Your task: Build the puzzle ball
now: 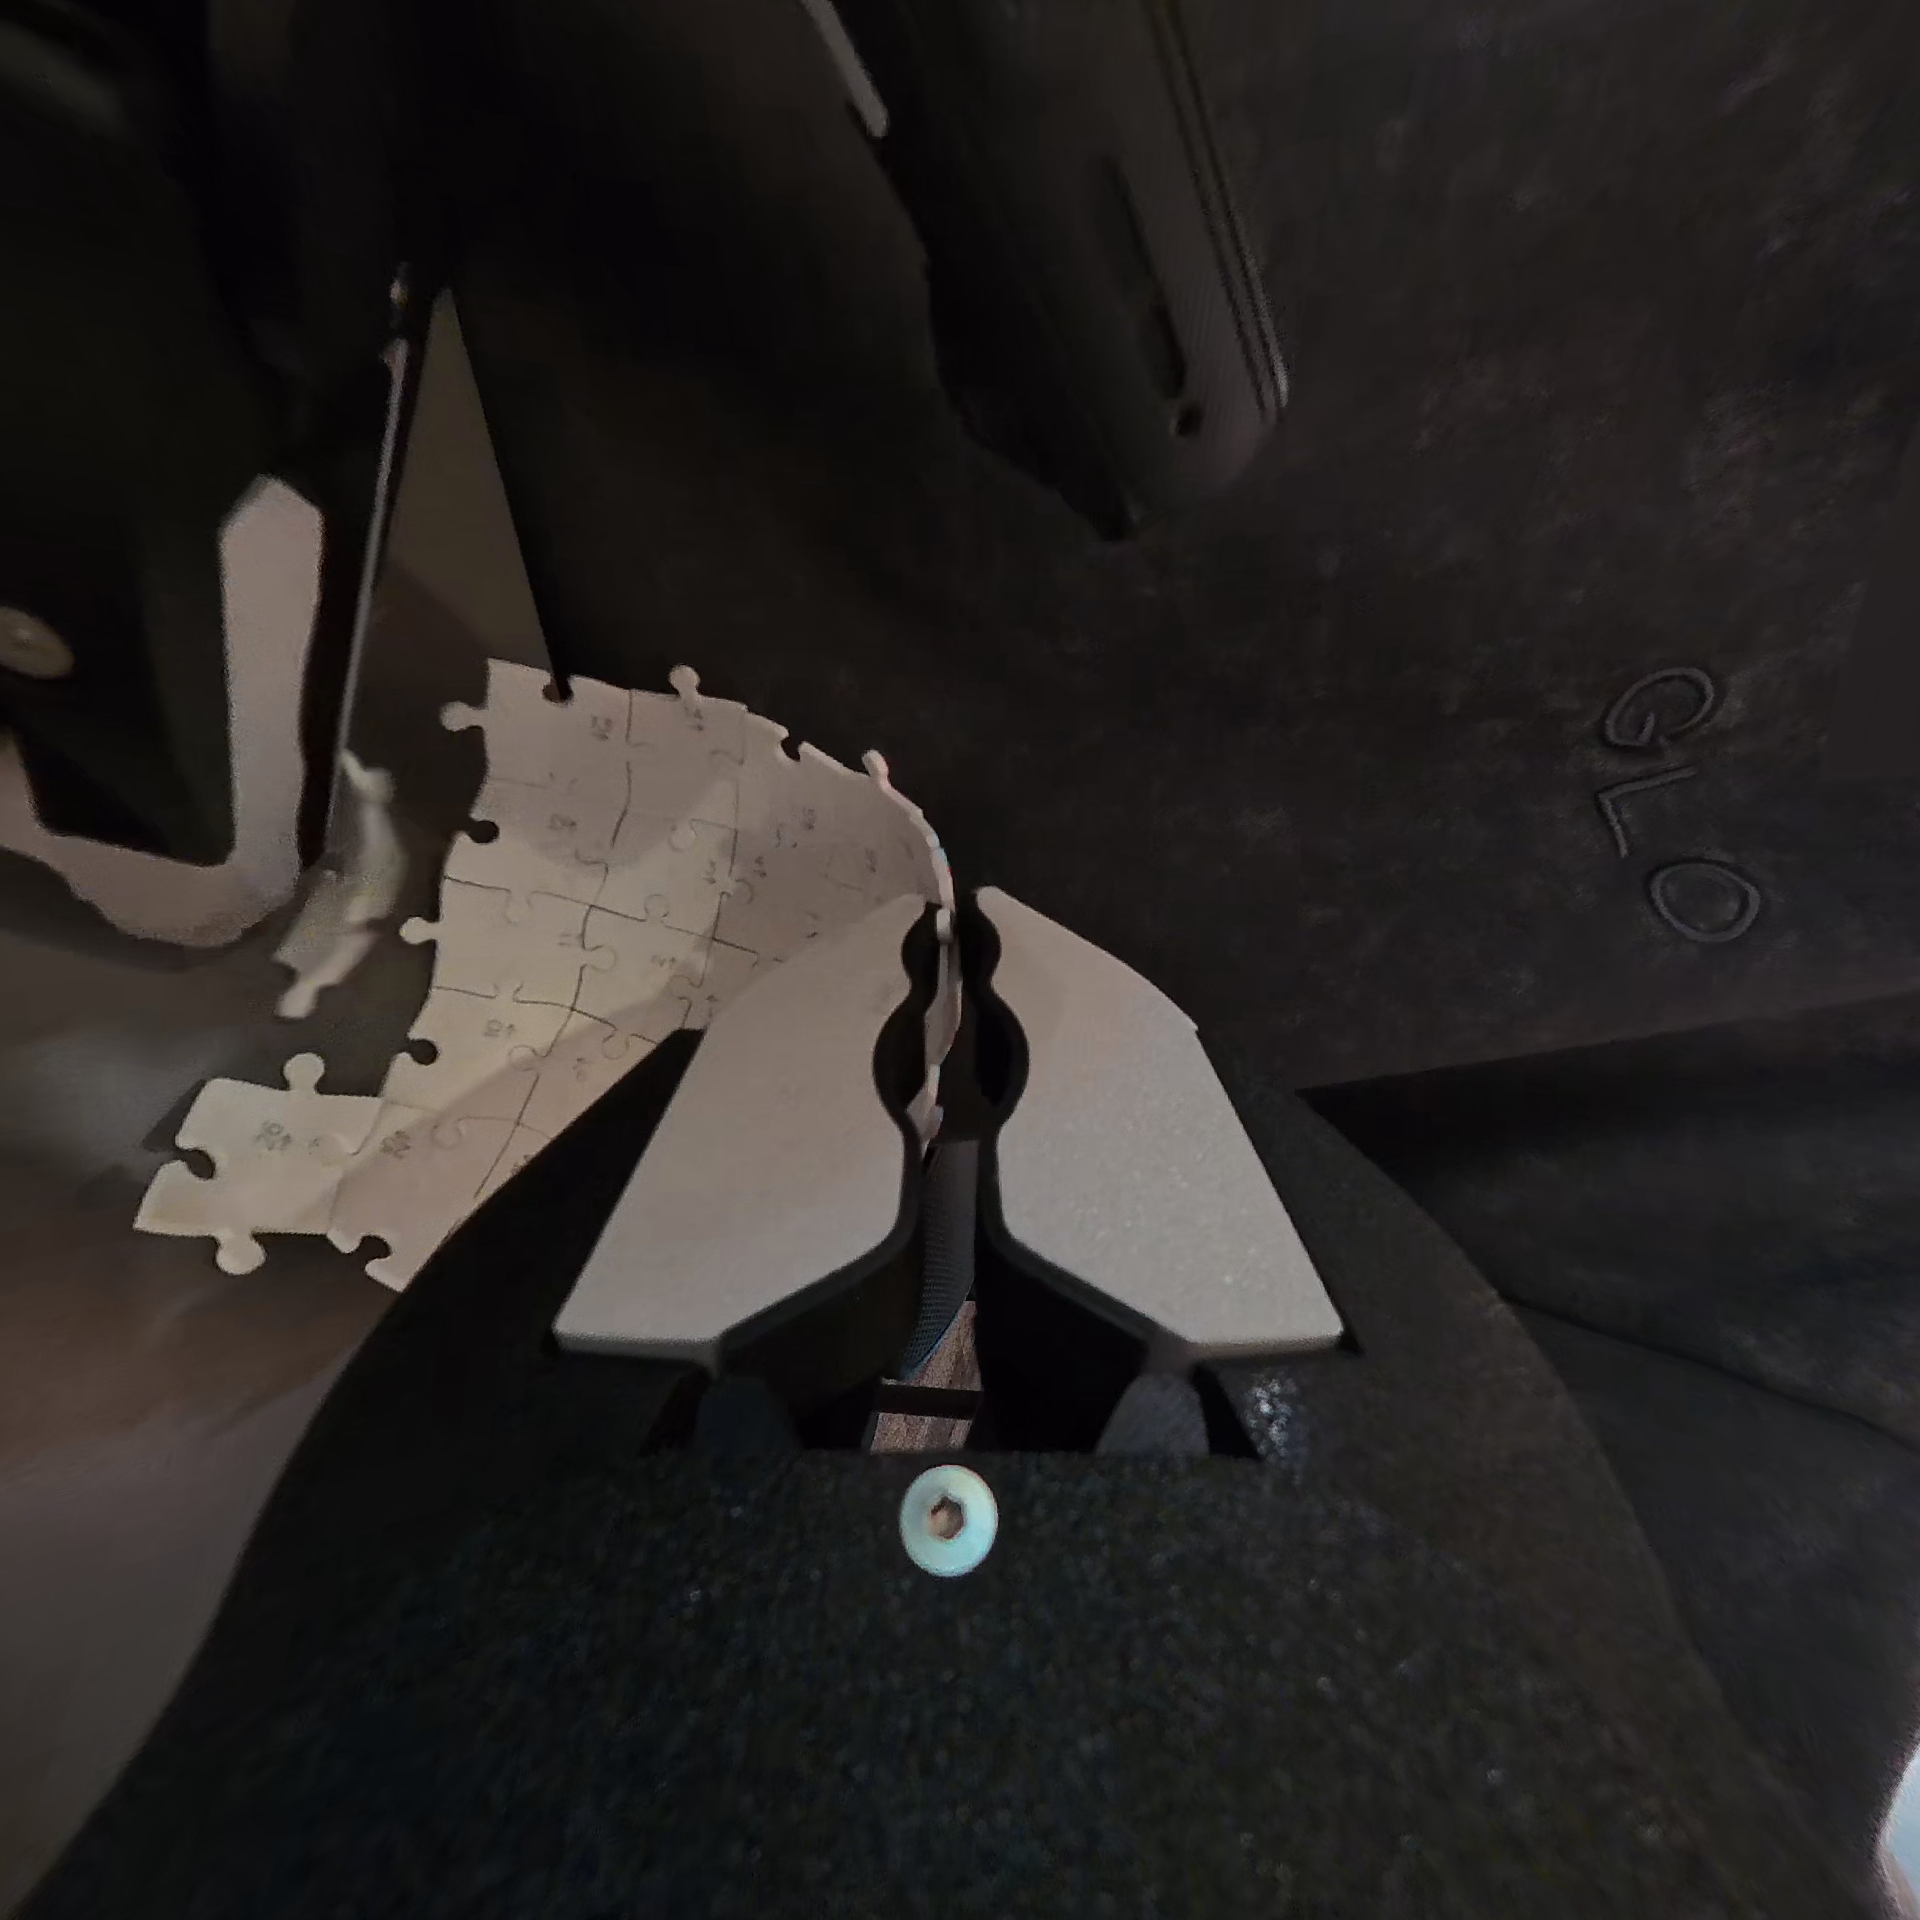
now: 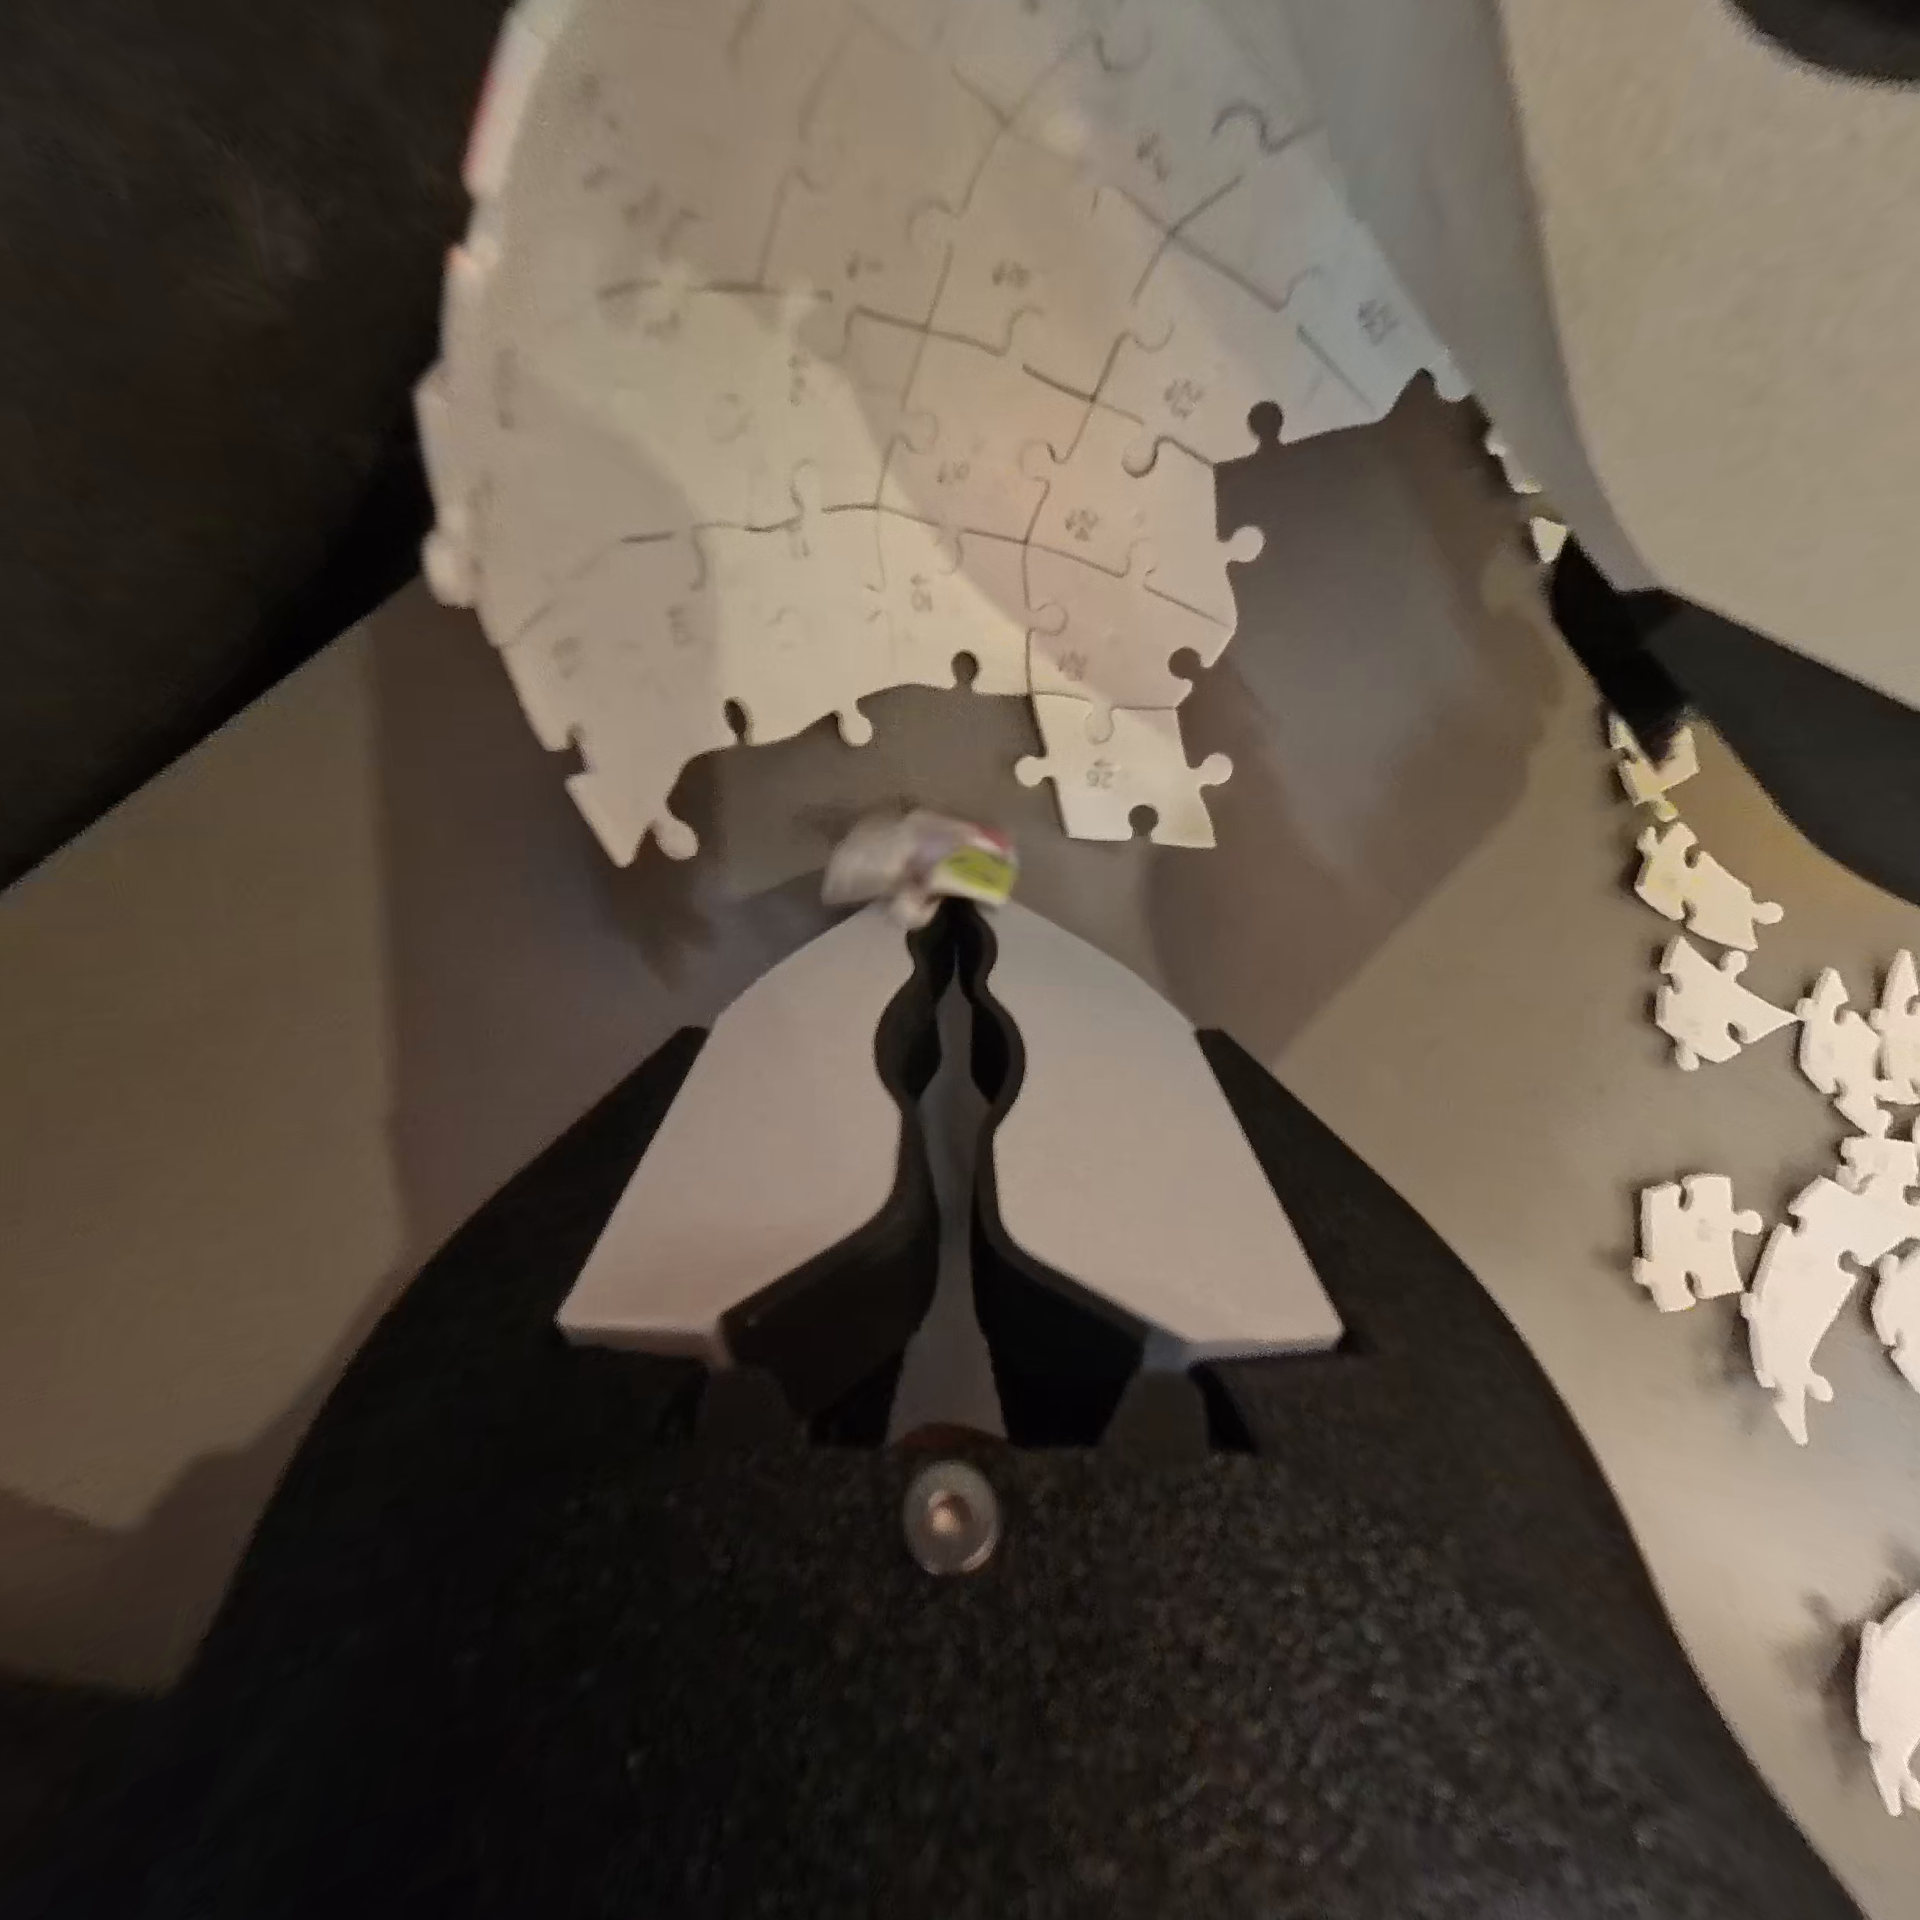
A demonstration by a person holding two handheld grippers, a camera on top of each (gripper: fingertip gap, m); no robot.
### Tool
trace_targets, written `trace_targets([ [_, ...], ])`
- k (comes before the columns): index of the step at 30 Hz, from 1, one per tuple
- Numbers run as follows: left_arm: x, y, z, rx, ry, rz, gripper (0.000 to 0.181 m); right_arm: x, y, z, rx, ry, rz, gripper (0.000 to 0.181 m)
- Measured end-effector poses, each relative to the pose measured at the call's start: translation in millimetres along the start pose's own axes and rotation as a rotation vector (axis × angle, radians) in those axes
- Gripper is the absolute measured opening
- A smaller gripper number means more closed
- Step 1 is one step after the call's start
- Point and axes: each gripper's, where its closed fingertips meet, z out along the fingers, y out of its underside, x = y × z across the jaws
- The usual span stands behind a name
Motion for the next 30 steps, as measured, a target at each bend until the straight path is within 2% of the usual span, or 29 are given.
trace_targets([
  [7,0.2,1.1,-0.1,0.005,0.001,-0.002,0.003,3.8,-0.7,-0.4,-0.003,0.014,0.003,0.0],
  [13,0.2,1.2,0.4,-0.001,0.001,0.0,0.003,-3.9,-11.6,-16.1,0.08,0.018,0.015,0.0],
  [16,0.7,3.3,0.6,-0.001,0.0,0.0,0.003,-8.0,-8.7,-18.7,0.099,-0.011,0.081,0.029],
  [19,1.2,4.3,1.1,0.005,-0.004,-0.001,0.003,-17.2,-7.0,-18.8,0.083,-0.091,0.136,0.028],
  [22,1.9,7.0,3.3,0.001,-0.007,-0.002,0.003,-18.9,-10.8,-19.3,0.087,-0.06,0.103,0.026],
  [26,2.5,9.5,5.2,0.001,-0.012,-0.002,0.003,-30.0,-16.1,-19.1,0.092,-0.06,0.161,0.033],
  [30,3.3,9.9,6.8,0.004,-0.011,0.002,0.003,-32.3,-13.4,-11.6,0.046,0.005,0.108,0.031],
])
